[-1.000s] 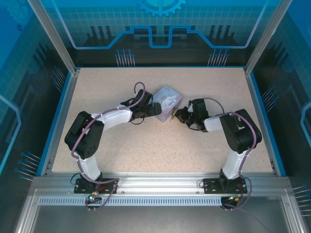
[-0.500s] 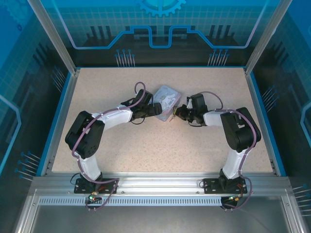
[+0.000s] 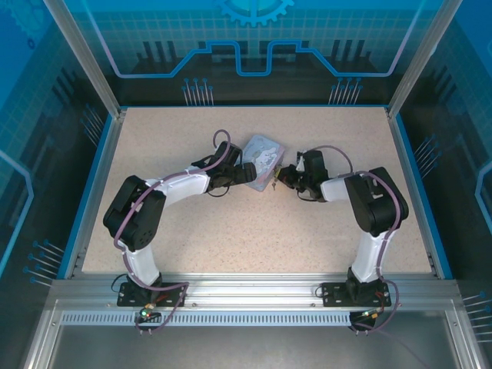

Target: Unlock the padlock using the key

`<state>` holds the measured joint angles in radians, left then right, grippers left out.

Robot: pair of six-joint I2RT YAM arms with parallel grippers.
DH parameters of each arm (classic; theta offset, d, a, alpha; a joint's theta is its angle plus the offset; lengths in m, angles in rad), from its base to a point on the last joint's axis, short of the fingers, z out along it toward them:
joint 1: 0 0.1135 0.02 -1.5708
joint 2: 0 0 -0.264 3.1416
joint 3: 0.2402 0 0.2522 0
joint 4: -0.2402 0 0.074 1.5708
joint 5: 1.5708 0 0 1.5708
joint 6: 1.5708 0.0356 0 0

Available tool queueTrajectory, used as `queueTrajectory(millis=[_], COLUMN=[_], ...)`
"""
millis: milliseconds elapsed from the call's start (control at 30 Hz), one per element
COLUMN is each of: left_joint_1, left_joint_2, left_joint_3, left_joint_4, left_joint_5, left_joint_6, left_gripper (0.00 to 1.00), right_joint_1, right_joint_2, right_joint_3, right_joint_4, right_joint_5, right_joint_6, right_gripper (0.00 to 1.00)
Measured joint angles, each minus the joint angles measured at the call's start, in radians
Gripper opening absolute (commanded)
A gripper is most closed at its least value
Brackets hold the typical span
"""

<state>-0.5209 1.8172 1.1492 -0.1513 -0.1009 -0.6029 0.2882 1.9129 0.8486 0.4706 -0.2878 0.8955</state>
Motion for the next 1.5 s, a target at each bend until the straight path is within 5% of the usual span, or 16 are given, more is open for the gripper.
queueTrajectory(millis=[333,600,800,1033,1333,1500], left_joint_1=[0.0,0.0,0.001,0.001,0.045,0.102], left_joint_2=[0.002,-0.001,-0.041,-0.172,-0.426,-0.626], left_joint_3=[0.002,0.011,0.014,0.015,0.011,-0.122], left_joint_4=[0.0,-0.025,-0.127,-0.229,-0.295,-0.225], left_joint_5=[0.001,0.004,0.027,0.037,-0.026,-0.168], left_joint_6=[0.0,0.001,0.009,0.019,0.046,0.119], left_gripper=[0.86,0.94,0.99,0.99,0.99,0.99], right_joint_1=[-0.056,-0.115,-0.153,-0.214,-0.243,-0.243], right_joint_2=[0.023,-0.119,-0.242,-0.483,-0.826,-0.867], right_joint_3=[-0.004,-0.114,-0.192,-0.261,-0.175,-0.079], right_joint_4=[0.036,-0.073,-0.192,-0.375,-0.728,-0.806], right_joint_5=[0.002,-0.003,-0.008,0.003,0.169,0.424], right_joint_6=[0.104,0.104,0.079,0.032,-0.116,-0.246], right_gripper=[0.0,0.02,0.51,0.96,1.0,1.0])
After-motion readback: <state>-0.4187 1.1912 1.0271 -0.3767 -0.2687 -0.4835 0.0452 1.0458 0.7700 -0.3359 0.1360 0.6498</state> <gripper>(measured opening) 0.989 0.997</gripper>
